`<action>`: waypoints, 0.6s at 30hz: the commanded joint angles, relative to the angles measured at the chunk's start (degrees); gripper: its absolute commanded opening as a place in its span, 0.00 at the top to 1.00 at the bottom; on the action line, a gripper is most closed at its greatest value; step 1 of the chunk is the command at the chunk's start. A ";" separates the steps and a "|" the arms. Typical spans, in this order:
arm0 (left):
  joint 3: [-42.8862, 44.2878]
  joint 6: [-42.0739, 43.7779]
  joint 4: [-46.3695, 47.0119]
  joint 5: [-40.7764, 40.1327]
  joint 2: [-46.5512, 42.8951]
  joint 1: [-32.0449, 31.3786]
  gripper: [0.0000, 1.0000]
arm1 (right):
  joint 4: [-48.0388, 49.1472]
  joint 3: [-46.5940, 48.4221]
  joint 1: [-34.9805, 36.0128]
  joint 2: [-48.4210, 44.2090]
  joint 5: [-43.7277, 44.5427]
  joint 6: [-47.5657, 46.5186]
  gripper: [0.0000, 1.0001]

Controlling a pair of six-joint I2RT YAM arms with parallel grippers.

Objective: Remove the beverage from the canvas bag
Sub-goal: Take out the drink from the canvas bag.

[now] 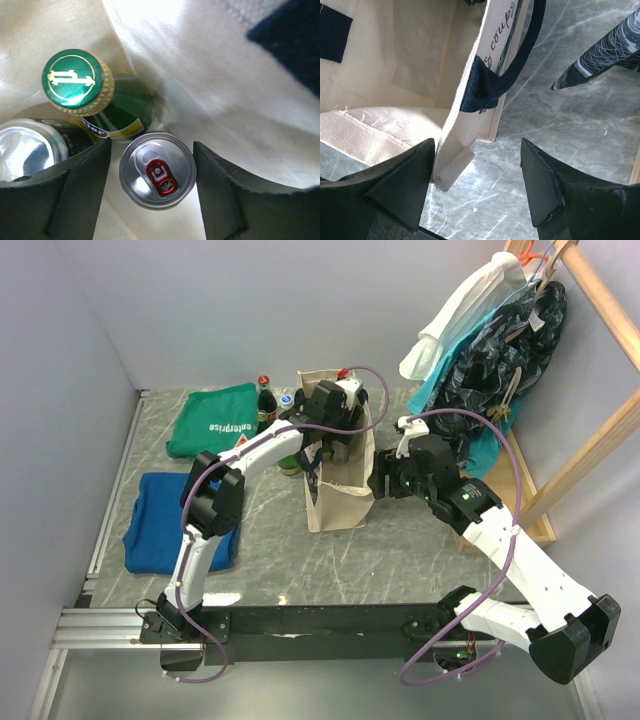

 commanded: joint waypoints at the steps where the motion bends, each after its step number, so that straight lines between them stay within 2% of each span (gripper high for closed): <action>1: 1.12 0.97 -0.48 -0.62 1.49 -0.25 0.31 | 0.76 0.01 0.41 0.28 1.12 -0.27 0.25; 4: 1.38 1.05 -0.74 -0.53 1.58 -0.25 0.36 | 0.76 0.01 0.41 0.37 1.21 -0.27 0.25; 9: 1.91 1.32 -0.83 0.70 1.67 -0.17 0.54 | 0.85 -0.16 0.41 0.19 1.38 -0.18 0.25; 12: 1.73 1.23 -0.65 1.14 1.41 -0.25 0.67 | 0.85 -0.25 0.41 0.19 1.56 -0.27 0.25; 13: 2.34 1.23 -0.91 1.14 1.49 -0.25 0.76 | 0.76 -0.25 0.41 0.19 1.56 -0.27 0.25; 15: 2.88 1.23 -1.71 1.14 1.41 -0.25 0.82 | 0.76 -0.16 0.41 0.02 1.65 -0.27 0.25; 16: 3.05 1.40 -1.97 1.23 1.32 -0.25 0.91 | 0.85 -0.25 0.41 -0.07 1.65 -0.27 0.25; 18: 2.97 1.41 -2.15 1.14 0.88 -0.25 0.99 | 0.94 -0.34 0.33 -0.07 1.56 -0.27 0.25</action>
